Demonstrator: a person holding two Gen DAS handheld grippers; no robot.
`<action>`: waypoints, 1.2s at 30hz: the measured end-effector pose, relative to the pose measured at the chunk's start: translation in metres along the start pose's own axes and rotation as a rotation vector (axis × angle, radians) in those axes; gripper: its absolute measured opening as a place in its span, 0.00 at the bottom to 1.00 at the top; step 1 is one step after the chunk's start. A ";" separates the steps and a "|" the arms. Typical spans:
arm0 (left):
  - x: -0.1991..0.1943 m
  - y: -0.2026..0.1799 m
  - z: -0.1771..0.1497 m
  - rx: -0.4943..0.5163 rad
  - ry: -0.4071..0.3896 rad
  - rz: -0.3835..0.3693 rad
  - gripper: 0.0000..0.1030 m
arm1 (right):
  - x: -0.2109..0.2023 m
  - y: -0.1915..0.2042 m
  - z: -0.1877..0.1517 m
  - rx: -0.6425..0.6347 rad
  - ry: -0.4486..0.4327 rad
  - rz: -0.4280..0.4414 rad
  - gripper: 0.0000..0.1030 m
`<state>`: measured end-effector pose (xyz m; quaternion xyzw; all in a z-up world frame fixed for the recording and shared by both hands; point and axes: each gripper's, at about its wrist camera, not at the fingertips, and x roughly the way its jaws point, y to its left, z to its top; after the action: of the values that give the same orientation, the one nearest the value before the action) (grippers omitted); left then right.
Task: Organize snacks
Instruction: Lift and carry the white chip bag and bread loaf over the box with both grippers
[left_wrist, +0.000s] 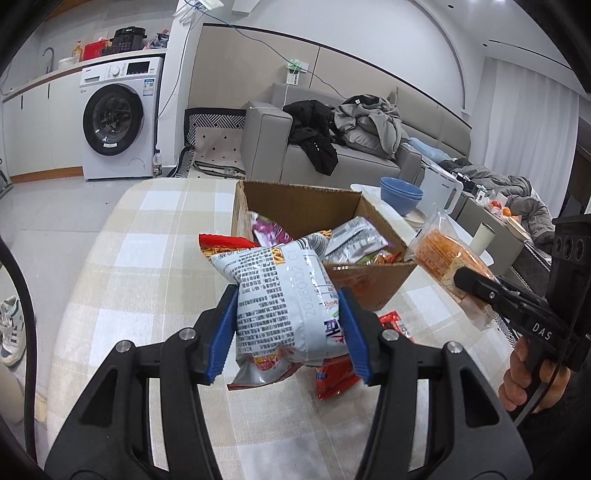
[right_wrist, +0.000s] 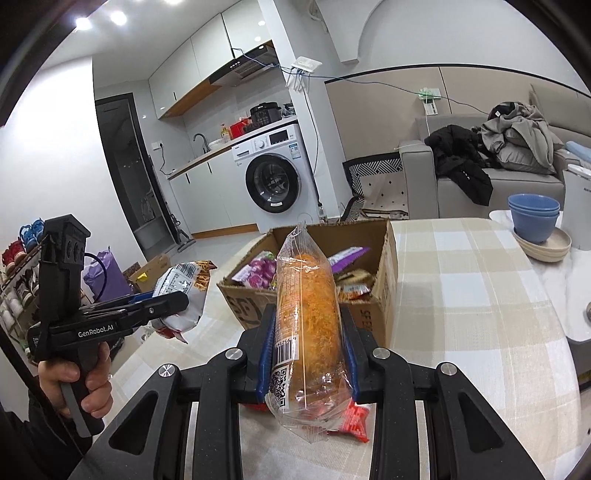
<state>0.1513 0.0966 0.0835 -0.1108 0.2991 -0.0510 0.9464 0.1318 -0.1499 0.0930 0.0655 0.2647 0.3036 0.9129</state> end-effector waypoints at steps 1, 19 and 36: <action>-0.001 -0.001 0.004 0.006 -0.003 0.000 0.49 | 0.000 0.001 0.003 -0.001 -0.006 0.001 0.30; 0.014 -0.007 0.059 0.032 -0.024 -0.011 0.49 | 0.024 0.010 0.038 -0.015 -0.024 -0.014 0.30; 0.058 -0.015 0.093 0.035 -0.002 -0.005 0.49 | 0.064 0.014 0.060 -0.029 0.025 -0.046 0.30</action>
<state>0.2514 0.0896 0.1290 -0.0953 0.2967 -0.0586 0.9484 0.1992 -0.0986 0.1195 0.0424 0.2730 0.2872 0.9172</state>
